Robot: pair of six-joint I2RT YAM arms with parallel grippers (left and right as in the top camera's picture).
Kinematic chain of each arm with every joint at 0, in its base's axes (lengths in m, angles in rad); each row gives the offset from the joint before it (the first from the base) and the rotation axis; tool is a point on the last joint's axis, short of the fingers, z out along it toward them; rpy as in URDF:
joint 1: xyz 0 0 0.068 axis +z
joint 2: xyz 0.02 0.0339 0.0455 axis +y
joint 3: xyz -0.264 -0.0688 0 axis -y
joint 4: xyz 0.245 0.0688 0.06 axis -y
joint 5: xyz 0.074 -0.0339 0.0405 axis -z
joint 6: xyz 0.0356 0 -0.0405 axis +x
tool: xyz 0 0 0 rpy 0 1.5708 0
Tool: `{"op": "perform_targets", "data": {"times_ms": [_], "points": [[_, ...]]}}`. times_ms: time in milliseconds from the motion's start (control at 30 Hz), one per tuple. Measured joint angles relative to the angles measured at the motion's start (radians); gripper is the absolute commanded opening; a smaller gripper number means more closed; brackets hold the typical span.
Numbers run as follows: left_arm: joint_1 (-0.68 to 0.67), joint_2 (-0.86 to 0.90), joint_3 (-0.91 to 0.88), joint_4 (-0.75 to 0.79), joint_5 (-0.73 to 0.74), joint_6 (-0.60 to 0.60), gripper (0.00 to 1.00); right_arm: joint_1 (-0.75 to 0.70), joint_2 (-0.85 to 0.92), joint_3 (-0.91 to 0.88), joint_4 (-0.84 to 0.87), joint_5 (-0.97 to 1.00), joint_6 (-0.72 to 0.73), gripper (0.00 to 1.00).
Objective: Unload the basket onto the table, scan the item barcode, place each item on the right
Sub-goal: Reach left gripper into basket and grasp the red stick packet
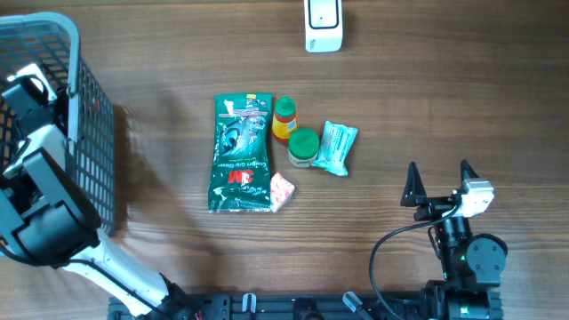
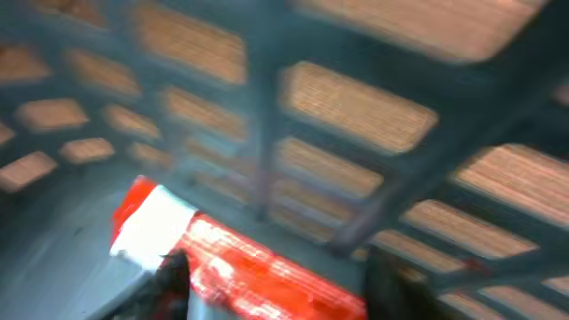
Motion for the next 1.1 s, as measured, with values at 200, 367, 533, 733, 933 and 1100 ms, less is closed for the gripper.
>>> {"op": "perform_targets", "data": {"times_ms": [200,367,533,733,933,1100], "points": [[-0.001,0.001,0.0,0.024,0.011,0.061,0.19,0.0,0.0,0.0,0.0,0.0,0.0,1.0],[0.005,0.028,0.0,0.037,0.011,0.077,0.2,0.0,0.0,0.0,0.0,0.0,0.0,1.0],[0.01,0.076,0.013,0.033,0.018,0.08,0.04,0.0,0.0,0.0,0.0,0.0,0.0,1.0],[0.015,0.08,0.034,-0.013,0.026,0.087,0.04,0.0,0.0,0.0,0.0,0.0,0.0,1.0],[0.027,0.061,0.056,-0.128,0.026,0.023,0.04,0.0,0.0,0.0,0.0,0.0,0.0,1.0],[0.048,0.002,0.051,-0.283,0.025,-0.043,0.04,0.0,0.0,0.0,0.0,0.0,0.0,1.0]]}}
